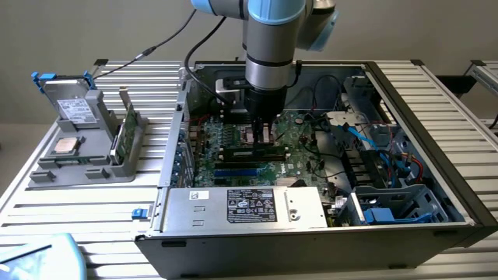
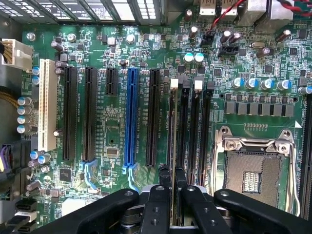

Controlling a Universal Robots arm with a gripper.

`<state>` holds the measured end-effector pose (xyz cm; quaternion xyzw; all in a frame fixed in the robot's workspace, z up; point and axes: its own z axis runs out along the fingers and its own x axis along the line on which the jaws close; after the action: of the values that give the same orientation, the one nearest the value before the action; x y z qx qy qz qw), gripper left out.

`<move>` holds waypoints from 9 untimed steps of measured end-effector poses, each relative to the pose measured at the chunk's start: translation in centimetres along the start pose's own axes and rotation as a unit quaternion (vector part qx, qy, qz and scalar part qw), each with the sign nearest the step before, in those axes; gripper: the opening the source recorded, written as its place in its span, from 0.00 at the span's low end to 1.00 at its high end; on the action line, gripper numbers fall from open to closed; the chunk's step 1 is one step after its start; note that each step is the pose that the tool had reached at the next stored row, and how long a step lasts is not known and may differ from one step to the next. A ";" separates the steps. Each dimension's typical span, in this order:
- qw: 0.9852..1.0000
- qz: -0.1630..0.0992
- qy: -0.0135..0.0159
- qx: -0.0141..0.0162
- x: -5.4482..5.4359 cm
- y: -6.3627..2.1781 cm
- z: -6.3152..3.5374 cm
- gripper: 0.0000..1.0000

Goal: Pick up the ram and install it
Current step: 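Press down the ram until it locks into place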

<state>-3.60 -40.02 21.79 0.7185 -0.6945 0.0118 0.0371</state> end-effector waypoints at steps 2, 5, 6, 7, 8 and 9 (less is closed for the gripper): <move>1.000 0.002 0.000 0.000 0.0 0.00 0.00 0.15; 1.000 0.004 0.000 0.000 0.0 0.00 0.00 0.15; 1.000 0.004 0.000 0.000 0.0 0.00 0.00 0.15; 1.000 0.005 0.000 0.000 0.0 0.00 0.00 0.15; 1.000 0.005 0.000 0.000 0.0 0.00 0.00 0.15; 1.000 0.005 0.000 -0.001 0.0 0.00 0.00 0.15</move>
<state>-3.60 -40.03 21.79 0.7147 -0.6984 0.0115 0.0373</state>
